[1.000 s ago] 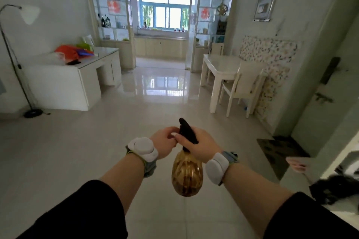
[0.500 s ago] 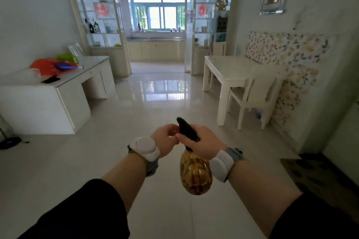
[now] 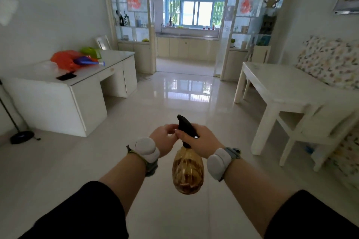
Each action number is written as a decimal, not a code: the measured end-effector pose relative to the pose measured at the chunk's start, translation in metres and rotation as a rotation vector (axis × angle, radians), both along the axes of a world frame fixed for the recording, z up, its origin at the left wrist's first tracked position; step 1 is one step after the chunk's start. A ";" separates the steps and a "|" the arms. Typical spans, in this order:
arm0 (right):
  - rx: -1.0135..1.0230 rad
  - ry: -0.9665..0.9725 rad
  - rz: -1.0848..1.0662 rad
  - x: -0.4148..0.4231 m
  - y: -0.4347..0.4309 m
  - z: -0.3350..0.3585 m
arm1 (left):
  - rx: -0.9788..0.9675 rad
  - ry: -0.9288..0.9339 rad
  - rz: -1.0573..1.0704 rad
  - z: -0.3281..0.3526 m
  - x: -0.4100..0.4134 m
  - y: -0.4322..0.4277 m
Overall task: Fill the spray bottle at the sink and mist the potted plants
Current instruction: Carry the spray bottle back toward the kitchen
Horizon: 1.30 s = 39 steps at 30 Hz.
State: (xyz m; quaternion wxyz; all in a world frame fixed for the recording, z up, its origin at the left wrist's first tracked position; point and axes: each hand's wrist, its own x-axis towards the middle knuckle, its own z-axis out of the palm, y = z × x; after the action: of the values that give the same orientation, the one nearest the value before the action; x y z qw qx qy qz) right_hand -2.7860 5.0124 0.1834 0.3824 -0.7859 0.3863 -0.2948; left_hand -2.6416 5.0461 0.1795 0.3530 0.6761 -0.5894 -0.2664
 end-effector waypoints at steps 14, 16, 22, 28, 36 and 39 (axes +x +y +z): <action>-0.049 0.039 -0.138 0.092 -0.391 -0.005 | 0.098 0.033 -0.181 0.004 0.092 -0.411; -0.066 0.050 -0.125 0.104 -0.477 -0.014 | 0.095 0.017 -0.180 -0.004 0.102 -0.495; -0.094 0.085 -0.069 0.161 -0.661 -0.004 | 0.119 -0.017 -0.071 0.012 0.156 -0.662; -0.104 0.096 -0.014 0.234 -0.807 0.001 | 0.106 0.001 -0.019 0.014 0.227 -0.798; -0.071 0.062 0.022 0.322 -1.019 -0.010 | 0.085 0.086 -0.006 -0.007 0.323 -1.024; -0.056 0.056 -0.011 0.337 -1.103 -0.005 | 0.091 0.127 -0.027 0.000 0.339 -1.111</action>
State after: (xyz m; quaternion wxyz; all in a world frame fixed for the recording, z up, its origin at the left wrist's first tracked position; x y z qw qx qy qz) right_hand -2.4487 3.9096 0.1788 0.3477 -0.8021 0.3928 -0.2854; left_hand -2.3023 3.9351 0.1795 0.3548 0.6652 -0.5622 -0.3400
